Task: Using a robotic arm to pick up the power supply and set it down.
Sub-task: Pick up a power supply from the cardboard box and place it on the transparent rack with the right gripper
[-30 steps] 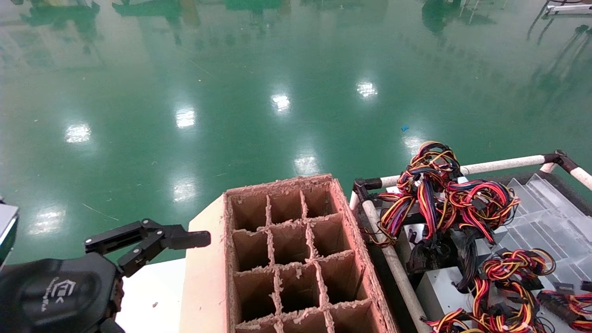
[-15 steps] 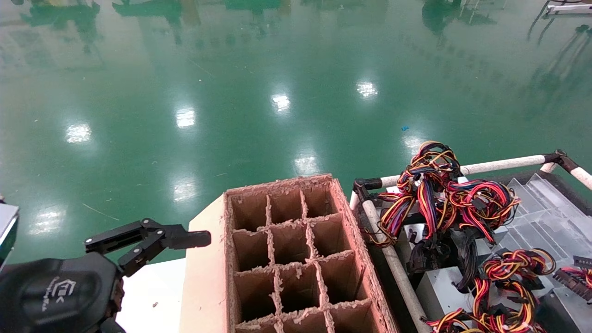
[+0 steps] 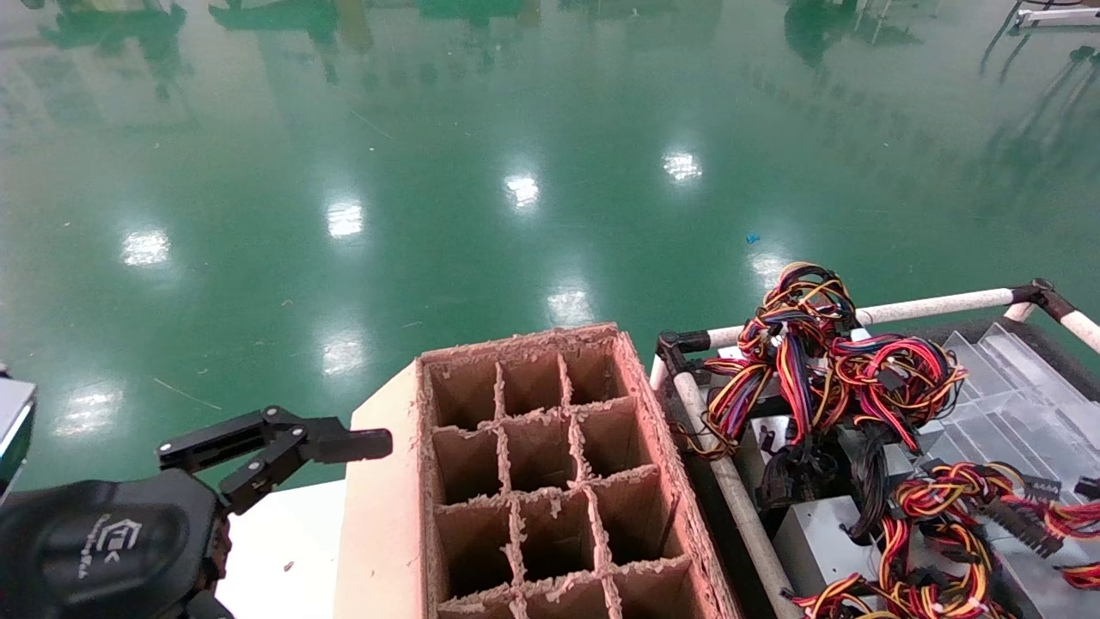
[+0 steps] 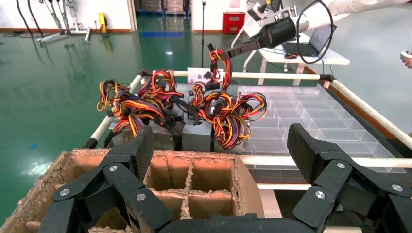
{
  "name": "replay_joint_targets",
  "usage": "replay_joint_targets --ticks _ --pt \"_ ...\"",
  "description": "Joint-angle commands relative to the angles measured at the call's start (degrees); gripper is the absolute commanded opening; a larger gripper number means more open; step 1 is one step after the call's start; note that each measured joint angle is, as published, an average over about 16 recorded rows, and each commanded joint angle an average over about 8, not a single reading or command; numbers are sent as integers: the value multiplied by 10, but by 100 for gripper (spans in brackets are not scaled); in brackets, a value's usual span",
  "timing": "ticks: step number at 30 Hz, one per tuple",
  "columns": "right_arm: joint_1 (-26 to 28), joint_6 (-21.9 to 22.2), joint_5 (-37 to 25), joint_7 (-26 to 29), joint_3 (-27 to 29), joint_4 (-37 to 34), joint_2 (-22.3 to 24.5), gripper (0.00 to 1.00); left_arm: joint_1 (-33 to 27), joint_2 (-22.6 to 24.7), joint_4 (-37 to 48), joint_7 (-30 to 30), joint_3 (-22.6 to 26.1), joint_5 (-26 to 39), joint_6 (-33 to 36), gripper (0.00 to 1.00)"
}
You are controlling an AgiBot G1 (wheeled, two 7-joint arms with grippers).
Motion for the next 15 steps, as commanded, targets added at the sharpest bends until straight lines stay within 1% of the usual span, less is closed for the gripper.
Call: replay_joint_targets --ticks 1,8,15 --pt "-8 1 5 1 0 -1 -6 0 0 0 0 0 0 0 0 100" --pt "-89 -3 73 2 24 -41 -41 0 0 0 0 0 0 0 0 100" --pt "-160 -3 120 -4 49 -45 -42 0 0 0 0 0 0 0 0 100"
